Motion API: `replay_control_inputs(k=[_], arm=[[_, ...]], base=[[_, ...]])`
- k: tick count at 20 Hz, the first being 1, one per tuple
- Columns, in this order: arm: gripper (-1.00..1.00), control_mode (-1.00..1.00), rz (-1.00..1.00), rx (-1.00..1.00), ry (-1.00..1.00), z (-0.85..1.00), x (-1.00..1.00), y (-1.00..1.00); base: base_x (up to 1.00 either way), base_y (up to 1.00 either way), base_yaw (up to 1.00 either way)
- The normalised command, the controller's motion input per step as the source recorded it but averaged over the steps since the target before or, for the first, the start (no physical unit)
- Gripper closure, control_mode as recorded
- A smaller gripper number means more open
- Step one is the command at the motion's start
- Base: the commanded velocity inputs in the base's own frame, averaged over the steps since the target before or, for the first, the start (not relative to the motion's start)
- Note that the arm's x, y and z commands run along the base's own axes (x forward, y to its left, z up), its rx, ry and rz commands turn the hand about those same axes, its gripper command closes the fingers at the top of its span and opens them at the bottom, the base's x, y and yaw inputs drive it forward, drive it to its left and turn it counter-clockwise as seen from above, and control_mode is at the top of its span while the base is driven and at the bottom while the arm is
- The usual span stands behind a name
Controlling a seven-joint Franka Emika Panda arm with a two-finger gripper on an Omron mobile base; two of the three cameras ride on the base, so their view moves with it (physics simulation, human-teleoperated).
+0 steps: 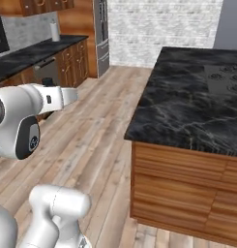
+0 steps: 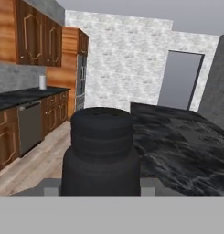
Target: Take 2 condiments from the cabinet and move them on the counter near the stove.Make sure the condiments are lined up with each other, next to each other.
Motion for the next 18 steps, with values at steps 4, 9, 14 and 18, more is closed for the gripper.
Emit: replay_control_inputs(k=[4, 9, 14, 18], arm=[[1.00, 1.00, 0.00, 0.00, 0.00, 0.00, 0.00, 0.00], [1.00, 1.00, 0.00, 0.00, 0.00, 0.00, 0.00, 0.00], [1.00, 1.00, 0.00, 0.00, 0.00, 0.00, 0.00, 0.00], [1.00, 1.00, 0.00, 0.00, 0.00, 0.00, 0.00, 0.00]], base=[[0.28, -1.00, 0.00], [0.06, -1.00, -0.02], [0.00, -1.00, -0.07], [0.07, -1.00, -0.05]])
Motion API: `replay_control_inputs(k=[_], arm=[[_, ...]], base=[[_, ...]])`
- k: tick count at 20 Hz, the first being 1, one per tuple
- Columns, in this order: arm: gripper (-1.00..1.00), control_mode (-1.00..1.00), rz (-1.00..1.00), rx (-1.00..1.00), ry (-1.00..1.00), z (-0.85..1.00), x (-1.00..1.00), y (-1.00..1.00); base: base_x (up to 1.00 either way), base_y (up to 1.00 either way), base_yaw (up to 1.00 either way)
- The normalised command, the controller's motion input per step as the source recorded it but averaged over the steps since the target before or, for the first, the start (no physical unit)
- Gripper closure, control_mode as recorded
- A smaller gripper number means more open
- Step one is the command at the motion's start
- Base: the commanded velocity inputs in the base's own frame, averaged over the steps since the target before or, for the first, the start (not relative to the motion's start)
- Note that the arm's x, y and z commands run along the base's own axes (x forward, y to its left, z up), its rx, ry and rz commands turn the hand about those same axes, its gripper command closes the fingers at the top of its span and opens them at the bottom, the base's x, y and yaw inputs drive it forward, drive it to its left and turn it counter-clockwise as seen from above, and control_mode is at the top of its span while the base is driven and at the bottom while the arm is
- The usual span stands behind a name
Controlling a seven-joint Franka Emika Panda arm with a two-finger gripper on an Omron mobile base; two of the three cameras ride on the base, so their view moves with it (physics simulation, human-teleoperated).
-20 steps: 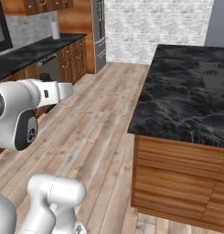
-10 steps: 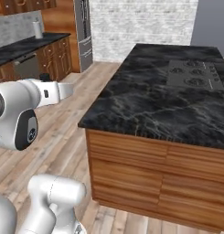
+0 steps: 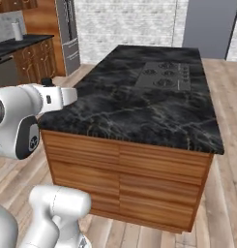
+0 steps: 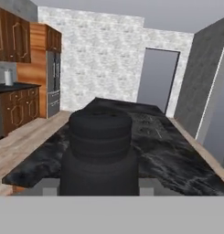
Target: Take 2 condiments from the cabinet and move them on the counter near the stove.Make sure the condiments are lined up with each other, next to each other.
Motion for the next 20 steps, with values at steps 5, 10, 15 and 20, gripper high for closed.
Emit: replay_control_inputs(k=[5, 10, 15, 20], arm=[[1.00, 1.00, 0.00, 0.00, 0.00, 0.00, 0.00, 0.00], [1.00, 1.00, 0.00, 0.00, 0.00, 0.00, 0.00, 0.00], [1.00, 1.00, 0.00, 0.00, 0.00, 0.00, 0.00, 0.00], [1.00, 1.00, 0.00, 0.00, 0.00, 0.00, 0.00, 0.00]], base=[[0.20, -1.00, -0.02], [0.31, -1.00, -0.02], [0.66, -1.00, -0.02], [0.98, -1.00, 0.00]])
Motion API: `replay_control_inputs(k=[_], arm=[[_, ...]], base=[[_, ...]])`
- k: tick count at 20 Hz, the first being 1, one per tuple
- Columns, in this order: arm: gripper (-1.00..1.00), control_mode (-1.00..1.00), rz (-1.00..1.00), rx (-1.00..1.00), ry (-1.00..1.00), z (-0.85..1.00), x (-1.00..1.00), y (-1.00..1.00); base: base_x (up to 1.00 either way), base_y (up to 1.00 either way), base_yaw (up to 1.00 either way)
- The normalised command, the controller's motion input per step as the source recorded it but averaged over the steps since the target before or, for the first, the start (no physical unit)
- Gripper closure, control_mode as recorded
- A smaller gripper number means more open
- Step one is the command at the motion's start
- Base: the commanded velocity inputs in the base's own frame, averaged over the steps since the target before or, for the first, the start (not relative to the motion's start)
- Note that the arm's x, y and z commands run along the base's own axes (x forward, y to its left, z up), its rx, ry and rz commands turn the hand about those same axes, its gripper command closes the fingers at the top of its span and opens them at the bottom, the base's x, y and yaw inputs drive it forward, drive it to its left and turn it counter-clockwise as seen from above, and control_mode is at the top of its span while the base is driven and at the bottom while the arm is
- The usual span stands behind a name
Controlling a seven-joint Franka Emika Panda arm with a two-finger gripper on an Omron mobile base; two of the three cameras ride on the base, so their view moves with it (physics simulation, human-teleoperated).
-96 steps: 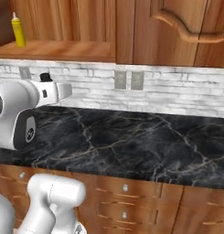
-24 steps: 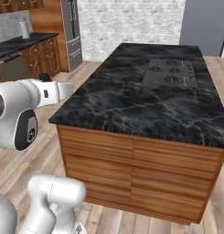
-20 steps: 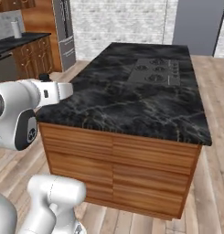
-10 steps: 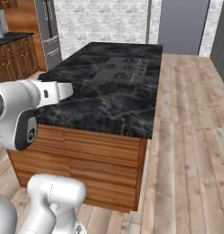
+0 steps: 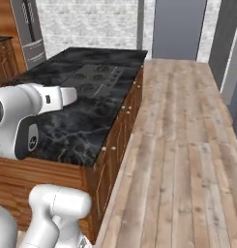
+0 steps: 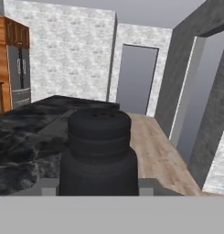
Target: Take 2 condiments from the cabinet and move them on the counter near the stove.Make sure the condiments are lined up with each other, next to each other.
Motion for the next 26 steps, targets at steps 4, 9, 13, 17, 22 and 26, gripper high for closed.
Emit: replay_control_inputs(k=[4, 9, 13, 17, 22, 26], arm=[[1.00, 1.00, 0.00, 0.00, 0.00, 0.00, 0.00, 0.00], [1.00, 1.00, 0.00, 0.00, 0.00, 0.00, 0.00, 0.00], [1.00, 1.00, 0.00, 0.00, 0.00, 0.00, 0.00, 0.00], [1.00, 1.00, 0.00, 0.00, 0.00, 0.00, 0.00, 0.00], [1.00, 1.00, 0.00, 0.00, 0.00, 0.00, 0.00, 0.00], [1.00, 1.00, 0.00, 0.00, 0.00, 0.00, 0.00, 0.00]], base=[[1.00, -1.00, 0.00], [1.00, -1.00, 0.05], [1.00, -1.00, 0.16], [0.96, -1.00, 0.29], [0.90, -0.68, 0.54], [0.64, -0.16, 0.85]])
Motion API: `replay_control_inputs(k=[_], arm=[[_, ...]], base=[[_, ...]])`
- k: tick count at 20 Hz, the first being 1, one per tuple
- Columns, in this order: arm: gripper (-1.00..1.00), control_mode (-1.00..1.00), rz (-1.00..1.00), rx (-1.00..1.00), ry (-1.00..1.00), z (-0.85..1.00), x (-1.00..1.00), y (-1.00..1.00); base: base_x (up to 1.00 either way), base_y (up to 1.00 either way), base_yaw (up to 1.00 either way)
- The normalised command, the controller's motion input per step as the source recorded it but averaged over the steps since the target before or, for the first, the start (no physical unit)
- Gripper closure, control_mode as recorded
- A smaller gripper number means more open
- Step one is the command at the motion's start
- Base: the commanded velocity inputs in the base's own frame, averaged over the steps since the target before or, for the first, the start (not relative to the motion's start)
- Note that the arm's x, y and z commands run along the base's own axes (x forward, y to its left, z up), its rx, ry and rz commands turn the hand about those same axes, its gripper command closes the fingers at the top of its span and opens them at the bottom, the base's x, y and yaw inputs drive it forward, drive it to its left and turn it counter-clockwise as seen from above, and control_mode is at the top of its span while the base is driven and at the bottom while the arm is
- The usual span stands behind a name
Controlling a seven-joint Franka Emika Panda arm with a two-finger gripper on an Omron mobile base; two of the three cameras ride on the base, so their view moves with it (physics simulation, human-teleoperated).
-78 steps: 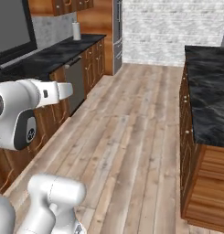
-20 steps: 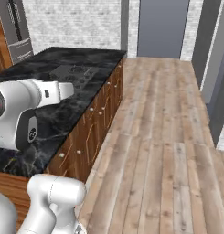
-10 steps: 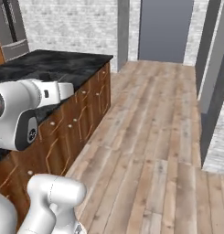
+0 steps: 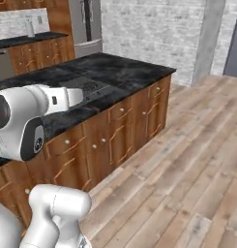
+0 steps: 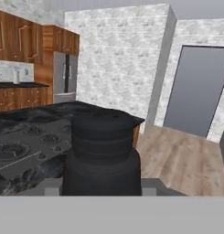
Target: Take 2 condiments from the cabinet and move them on the counter near the stove.Make sure the condiments are lined up with each other, next to each other.
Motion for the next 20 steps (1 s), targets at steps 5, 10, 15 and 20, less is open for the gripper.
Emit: replay_control_inputs(k=[5, 10, 15, 20], arm=[[1.00, 1.00, 0.00, 0.00, 0.00, 0.00, 0.00, 0.00], [1.00, 1.00, 0.00, 0.00, 0.00, 0.00, 0.00, 0.00], [1.00, 1.00, 0.00, 0.00, 0.00, 0.00, 0.00, 0.00], [1.00, 1.00, 0.00, 0.00, 0.00, 0.00, 0.00, 0.00]], base=[[0.46, -0.22, 0.86], [0.39, -0.73, 0.63], [0.32, -1.00, 0.50], [0.31, -1.00, 0.47]])
